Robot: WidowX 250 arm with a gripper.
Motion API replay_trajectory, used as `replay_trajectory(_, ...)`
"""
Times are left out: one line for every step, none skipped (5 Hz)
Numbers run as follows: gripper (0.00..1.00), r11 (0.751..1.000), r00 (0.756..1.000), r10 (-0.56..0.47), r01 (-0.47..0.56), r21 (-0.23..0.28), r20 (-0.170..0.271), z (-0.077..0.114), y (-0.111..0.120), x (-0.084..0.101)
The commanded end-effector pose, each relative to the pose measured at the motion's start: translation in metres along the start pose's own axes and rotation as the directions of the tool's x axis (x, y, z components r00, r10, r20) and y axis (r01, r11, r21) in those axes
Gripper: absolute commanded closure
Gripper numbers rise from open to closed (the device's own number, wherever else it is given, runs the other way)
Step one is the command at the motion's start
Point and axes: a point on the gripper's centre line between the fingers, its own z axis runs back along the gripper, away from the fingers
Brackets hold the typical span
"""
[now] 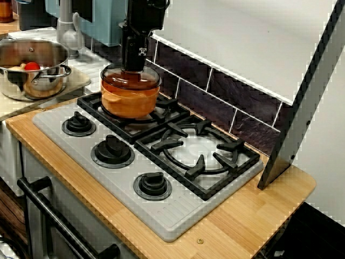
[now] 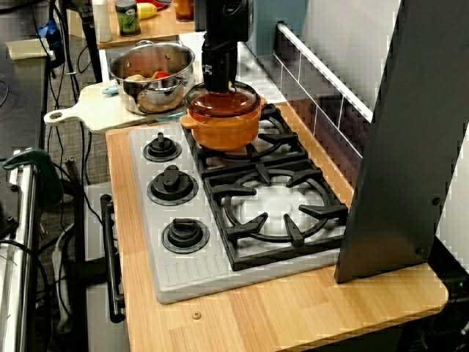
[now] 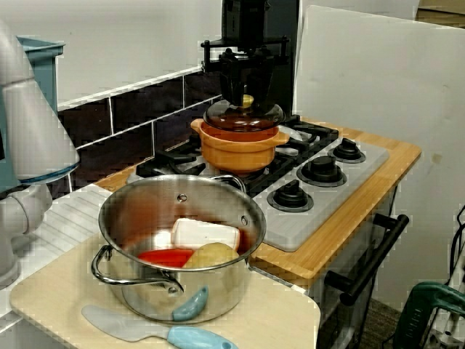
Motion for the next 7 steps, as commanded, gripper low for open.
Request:
replay_trajectory(1.00,0.997,0.998,-0.013,0.008,0.082,0.060,0.0190,0.0046,-0.0029)
replay_trajectory(1.00,0.996,0.998,-0.016,0.011,0.088,0.060,0.0179,0.0050,-0.0032)
replay_trajectory(1.00,0.996,0.998,-0.017,0.011,0.087,0.060,0.0173,0.0048,-0.0036)
replay_trajectory(1.00,0.996,0.998,-0.015,0.010,0.089,0.060,0.0167,0.0043,-0.0035)
replay_trajectory(1.00,0.996,0.998,-0.012,0.007,0.086,0.061,0.0166,0.0043,-0.0028)
replay_trajectory(0.08,0.996,0.998,-0.010,0.004,0.088,0.058,0.0166,0.0042,-0.0024)
replay_trajectory(0.00,0.996,0.998,-0.009,0.004,0.086,0.058,0.0166,0.0047,-0.0021)
